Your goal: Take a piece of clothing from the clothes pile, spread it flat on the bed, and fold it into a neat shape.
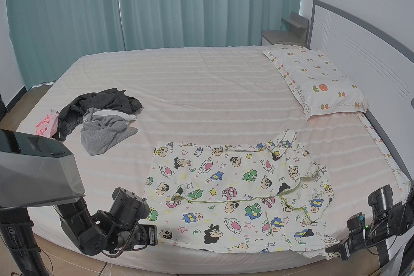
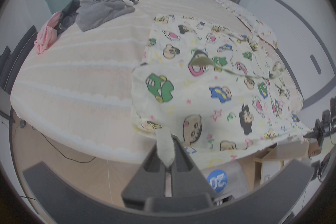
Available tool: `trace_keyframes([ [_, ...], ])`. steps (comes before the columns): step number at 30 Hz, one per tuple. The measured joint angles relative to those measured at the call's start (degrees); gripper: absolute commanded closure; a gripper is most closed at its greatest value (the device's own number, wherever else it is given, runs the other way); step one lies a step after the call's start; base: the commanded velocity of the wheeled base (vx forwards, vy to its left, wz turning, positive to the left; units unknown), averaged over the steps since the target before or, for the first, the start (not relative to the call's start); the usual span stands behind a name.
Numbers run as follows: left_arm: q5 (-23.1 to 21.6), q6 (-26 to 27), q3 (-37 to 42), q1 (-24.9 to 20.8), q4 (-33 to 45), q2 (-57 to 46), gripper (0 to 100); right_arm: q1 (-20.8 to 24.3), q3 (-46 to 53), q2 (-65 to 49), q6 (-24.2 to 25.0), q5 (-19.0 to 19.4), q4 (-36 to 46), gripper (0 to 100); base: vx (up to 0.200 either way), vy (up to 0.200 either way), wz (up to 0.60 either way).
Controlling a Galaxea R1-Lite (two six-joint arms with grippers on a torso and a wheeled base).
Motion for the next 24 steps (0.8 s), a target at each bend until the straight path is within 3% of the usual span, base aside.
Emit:
trace_keyframes([
  [11, 1.78, -0.44, -7.09, 2.10, 5.17, -0.22, 100, -2.39, -6.92, -1.90, 4.06, 1.26, 0.29, 100, 0.000, 0.000, 0.00],
  [24, 1.83, -2.57, -20.52, 4.00, 22.11, 0.33, 100, -2.47, -15.93, 2.99, 8.66, 2.44, -0.01, 100, 0.000, 0.000, 0.00],
])
